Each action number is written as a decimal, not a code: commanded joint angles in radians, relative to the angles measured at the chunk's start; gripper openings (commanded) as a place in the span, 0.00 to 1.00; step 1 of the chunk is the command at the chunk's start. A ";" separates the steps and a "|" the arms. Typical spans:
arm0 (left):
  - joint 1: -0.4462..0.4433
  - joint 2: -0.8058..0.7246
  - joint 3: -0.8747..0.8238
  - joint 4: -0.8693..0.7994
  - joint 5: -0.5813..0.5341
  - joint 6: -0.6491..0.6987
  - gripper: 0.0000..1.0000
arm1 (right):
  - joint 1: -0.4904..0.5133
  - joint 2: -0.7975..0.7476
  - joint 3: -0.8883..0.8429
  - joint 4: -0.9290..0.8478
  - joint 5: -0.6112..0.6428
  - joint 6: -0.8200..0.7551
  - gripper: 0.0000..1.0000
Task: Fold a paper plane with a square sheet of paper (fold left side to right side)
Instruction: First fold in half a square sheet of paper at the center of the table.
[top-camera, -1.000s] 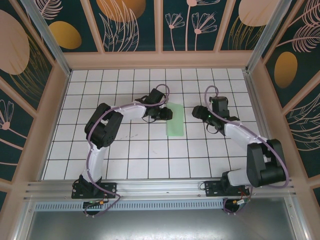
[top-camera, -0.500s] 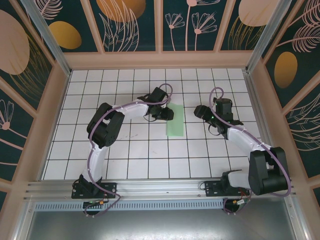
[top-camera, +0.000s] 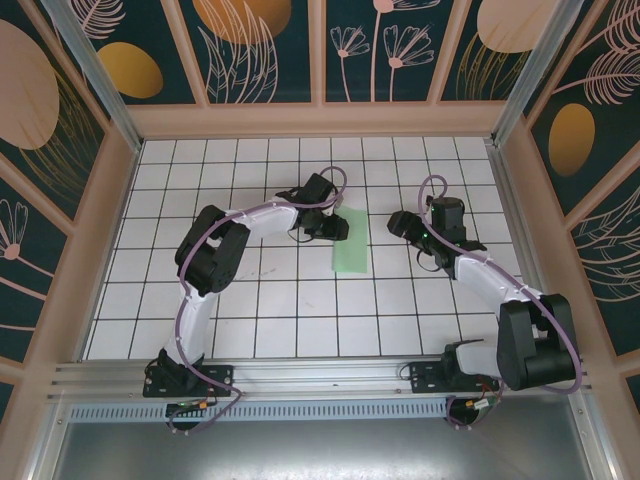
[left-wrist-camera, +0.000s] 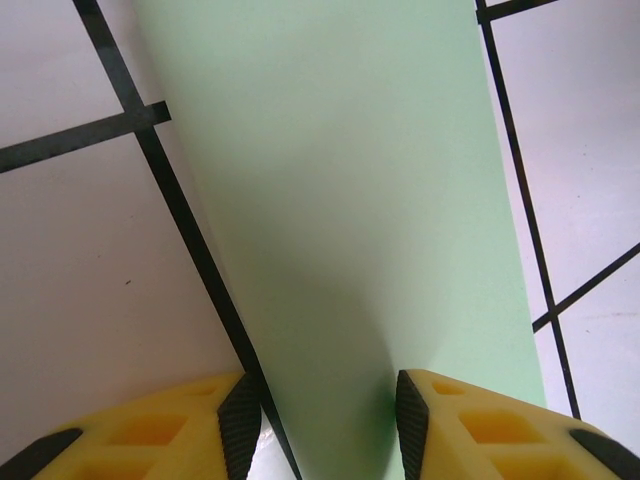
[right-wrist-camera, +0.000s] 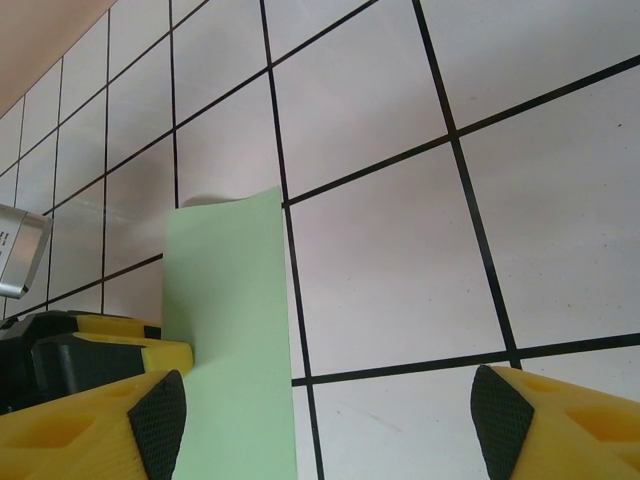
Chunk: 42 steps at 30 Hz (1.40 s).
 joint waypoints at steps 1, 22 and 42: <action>-0.016 0.086 -0.006 -0.001 -0.032 0.024 0.46 | -0.007 -0.024 -0.014 0.023 -0.029 0.007 0.80; -0.015 0.072 -0.029 0.013 -0.072 -0.007 0.43 | -0.007 -0.019 -0.019 0.026 -0.046 0.005 0.80; -0.016 0.047 -0.046 0.004 -0.096 0.022 0.43 | -0.008 -0.017 -0.023 0.020 -0.045 -0.004 0.80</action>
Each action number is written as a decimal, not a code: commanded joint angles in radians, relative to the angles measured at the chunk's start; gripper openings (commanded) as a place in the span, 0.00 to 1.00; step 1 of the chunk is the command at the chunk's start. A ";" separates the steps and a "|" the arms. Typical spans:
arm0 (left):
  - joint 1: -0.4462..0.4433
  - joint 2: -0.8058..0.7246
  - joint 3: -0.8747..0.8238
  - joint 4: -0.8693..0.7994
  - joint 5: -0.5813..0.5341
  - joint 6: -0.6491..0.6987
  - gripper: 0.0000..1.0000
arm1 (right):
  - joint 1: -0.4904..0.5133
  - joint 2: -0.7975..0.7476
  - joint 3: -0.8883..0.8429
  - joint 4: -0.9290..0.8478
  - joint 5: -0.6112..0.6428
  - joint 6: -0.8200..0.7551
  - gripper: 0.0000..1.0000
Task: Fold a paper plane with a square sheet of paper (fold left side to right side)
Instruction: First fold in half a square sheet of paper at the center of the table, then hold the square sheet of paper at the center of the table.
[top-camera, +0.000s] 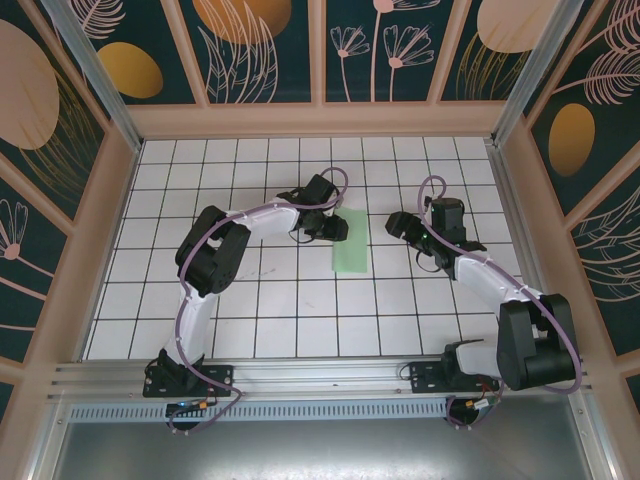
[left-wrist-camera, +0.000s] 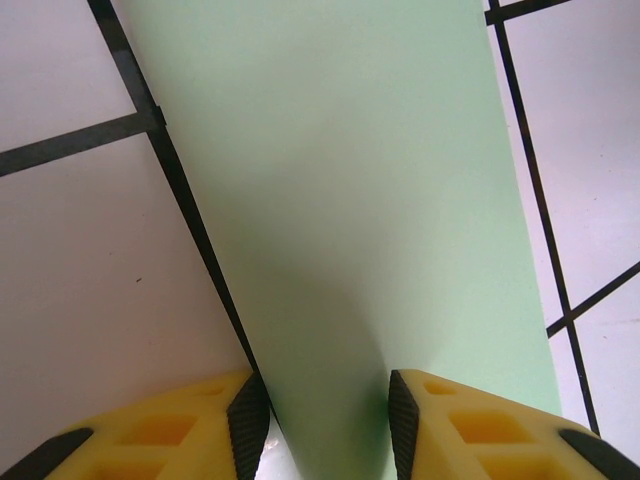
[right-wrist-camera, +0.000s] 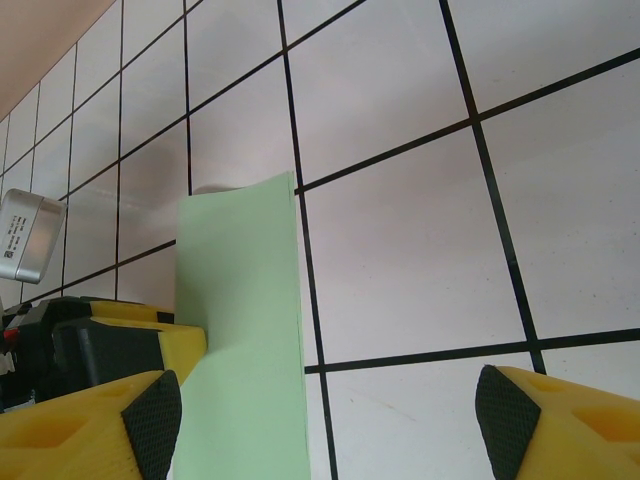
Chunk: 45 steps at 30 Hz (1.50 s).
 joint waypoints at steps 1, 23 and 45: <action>-0.006 0.051 -0.039 0.003 -0.054 0.022 0.43 | -0.007 -0.016 -0.019 0.017 -0.010 -0.004 0.81; -0.006 0.053 -0.040 0.003 -0.059 0.016 0.43 | 0.060 0.157 0.036 0.123 -0.158 0.051 0.35; -0.007 0.054 -0.037 0.002 -0.061 0.011 0.43 | 0.153 0.488 0.224 0.093 -0.139 0.010 0.00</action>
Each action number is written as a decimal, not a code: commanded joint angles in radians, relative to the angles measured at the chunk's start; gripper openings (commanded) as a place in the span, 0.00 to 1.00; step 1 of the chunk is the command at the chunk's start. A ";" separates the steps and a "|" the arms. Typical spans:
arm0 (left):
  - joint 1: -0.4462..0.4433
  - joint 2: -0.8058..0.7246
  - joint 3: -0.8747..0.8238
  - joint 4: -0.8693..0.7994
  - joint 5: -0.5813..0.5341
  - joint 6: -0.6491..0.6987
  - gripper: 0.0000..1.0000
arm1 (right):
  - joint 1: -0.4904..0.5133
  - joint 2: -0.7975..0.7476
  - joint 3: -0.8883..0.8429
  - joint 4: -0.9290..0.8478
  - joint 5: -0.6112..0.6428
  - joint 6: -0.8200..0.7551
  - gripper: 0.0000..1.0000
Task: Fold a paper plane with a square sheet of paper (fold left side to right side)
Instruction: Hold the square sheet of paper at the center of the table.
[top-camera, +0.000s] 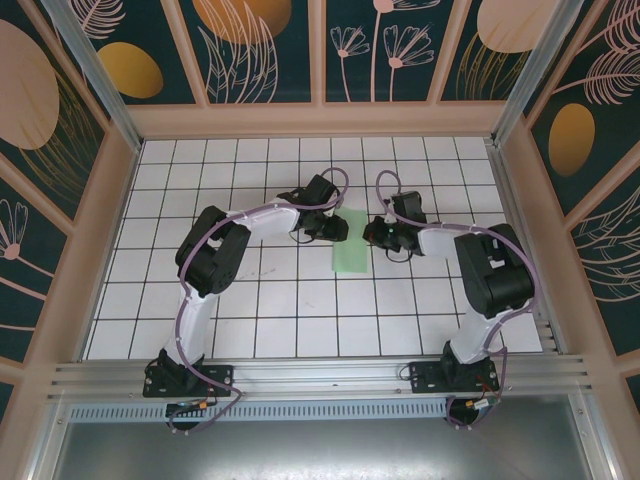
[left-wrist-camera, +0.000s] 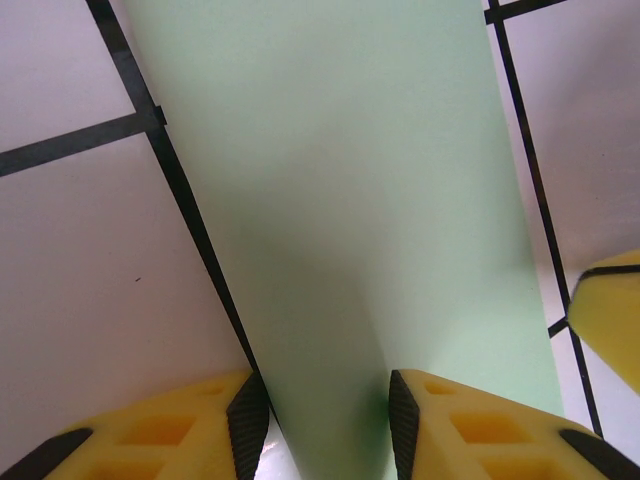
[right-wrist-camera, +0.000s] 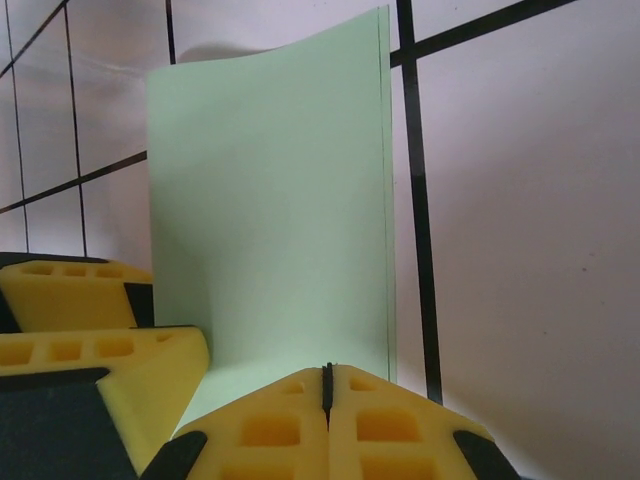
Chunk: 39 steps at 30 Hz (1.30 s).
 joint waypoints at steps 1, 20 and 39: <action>-0.004 0.057 -0.036 0.000 -0.053 0.008 0.43 | 0.012 0.027 0.031 -0.011 -0.001 -0.027 0.00; -0.004 0.062 -0.025 -0.004 -0.044 0.016 0.44 | 0.018 -0.033 0.033 -0.053 0.061 -0.045 0.01; -0.004 0.061 -0.031 -0.004 -0.046 0.014 0.44 | 0.036 0.039 0.058 -0.058 0.013 -0.048 0.01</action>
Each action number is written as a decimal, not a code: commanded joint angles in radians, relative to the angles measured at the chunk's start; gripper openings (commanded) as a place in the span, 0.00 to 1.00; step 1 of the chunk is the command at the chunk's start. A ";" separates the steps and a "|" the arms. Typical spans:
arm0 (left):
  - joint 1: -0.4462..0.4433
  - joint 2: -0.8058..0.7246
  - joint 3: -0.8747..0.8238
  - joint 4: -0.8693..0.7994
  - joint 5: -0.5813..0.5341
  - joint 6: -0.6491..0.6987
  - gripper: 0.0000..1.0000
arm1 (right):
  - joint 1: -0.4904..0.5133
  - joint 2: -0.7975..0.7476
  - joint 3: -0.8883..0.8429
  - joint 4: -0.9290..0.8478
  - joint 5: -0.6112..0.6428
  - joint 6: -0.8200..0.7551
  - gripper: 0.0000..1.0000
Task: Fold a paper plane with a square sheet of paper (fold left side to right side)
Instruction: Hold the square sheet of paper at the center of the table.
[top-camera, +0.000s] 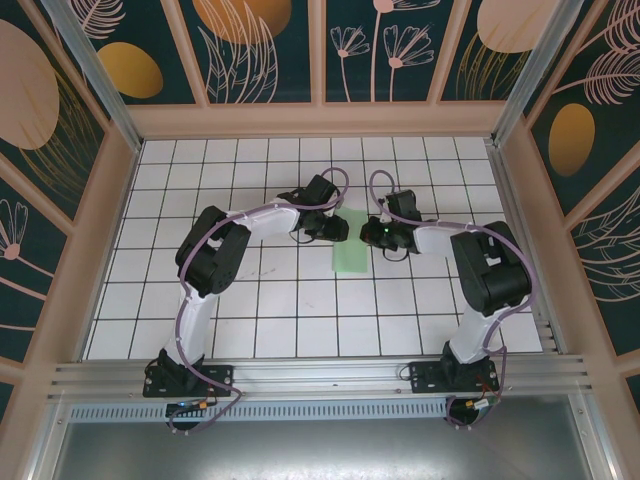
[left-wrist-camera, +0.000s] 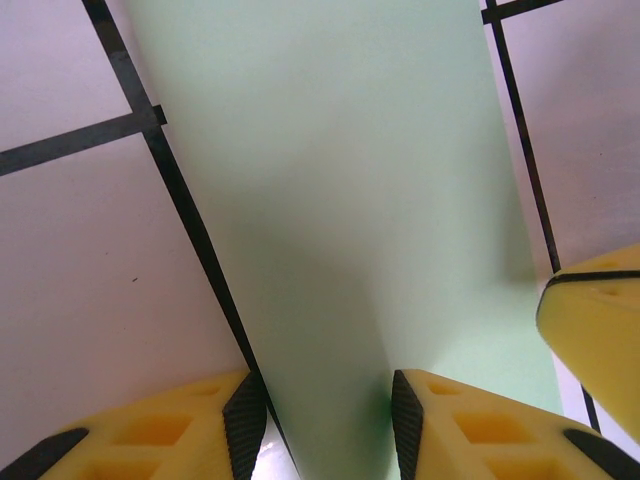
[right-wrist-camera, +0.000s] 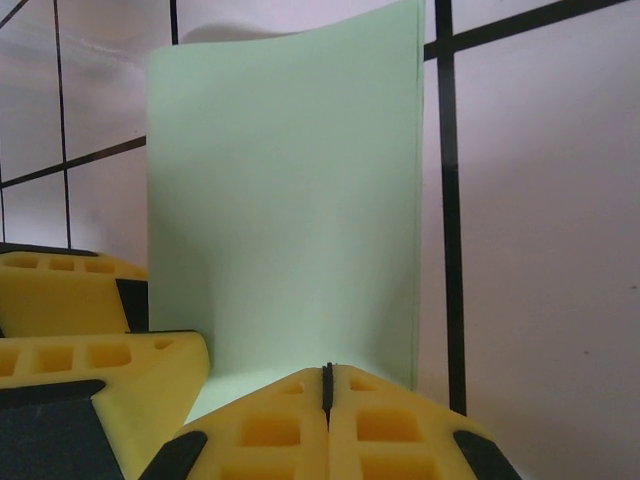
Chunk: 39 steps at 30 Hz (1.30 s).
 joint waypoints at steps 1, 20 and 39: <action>-0.005 0.062 -0.031 -0.004 -0.047 0.015 0.44 | 0.009 0.025 0.024 -0.028 -0.014 -0.014 0.01; 0.018 -0.107 -0.058 0.009 -0.132 0.031 0.52 | 0.009 0.091 0.019 -0.152 0.029 -0.061 0.01; 0.027 -0.122 -0.161 0.299 0.338 -0.057 0.31 | 0.008 0.094 0.019 -0.164 0.039 -0.069 0.01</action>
